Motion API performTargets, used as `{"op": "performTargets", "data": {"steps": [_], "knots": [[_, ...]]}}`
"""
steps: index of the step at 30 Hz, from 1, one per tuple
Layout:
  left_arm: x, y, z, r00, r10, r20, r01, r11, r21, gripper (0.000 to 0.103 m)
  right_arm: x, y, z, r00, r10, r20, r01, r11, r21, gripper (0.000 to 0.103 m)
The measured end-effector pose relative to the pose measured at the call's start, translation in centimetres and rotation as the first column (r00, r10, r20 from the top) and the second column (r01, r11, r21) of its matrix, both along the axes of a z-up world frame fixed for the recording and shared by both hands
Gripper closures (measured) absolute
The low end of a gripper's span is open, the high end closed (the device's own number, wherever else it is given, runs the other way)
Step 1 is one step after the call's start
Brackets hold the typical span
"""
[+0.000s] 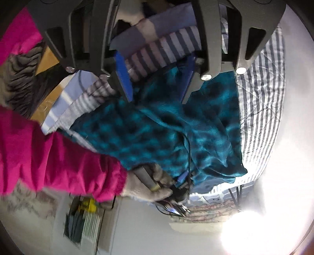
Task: Fold large clothes
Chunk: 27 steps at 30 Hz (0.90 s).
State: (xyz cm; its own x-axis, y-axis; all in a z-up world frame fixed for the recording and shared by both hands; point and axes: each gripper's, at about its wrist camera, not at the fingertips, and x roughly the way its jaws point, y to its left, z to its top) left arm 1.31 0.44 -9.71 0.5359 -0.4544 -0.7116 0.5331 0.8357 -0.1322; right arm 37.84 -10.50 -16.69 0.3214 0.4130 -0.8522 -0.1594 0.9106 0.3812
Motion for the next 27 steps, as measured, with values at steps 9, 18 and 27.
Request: {"op": "performTargets", "data": {"steps": [9, 18, 27], "knots": [[4.7, 7.1, -5.6, 0.899, 0.298, -0.321, -0.36, 0.92, -0.154, 0.062, -5.2, 0.9, 5.7, 0.976, 0.182, 0.121, -0.185, 0.983, 0.009, 0.073], [7.4, 4.3, -10.4, 0.849, 0.292, -0.439, -0.404, 0.895, -0.186, 0.062, -3.0, 11.5, 5.9, 0.93, 0.346, 0.126, -0.341, 0.938, -0.061, 0.071], [8.3, 4.7, -11.8, 0.834, 0.31, -0.456, -0.438, 0.875, -0.208, 0.094, 1.4, 17.6, 2.0, 0.937, 0.34, 0.084, -0.31, 0.917, -0.252, 0.054]]}}
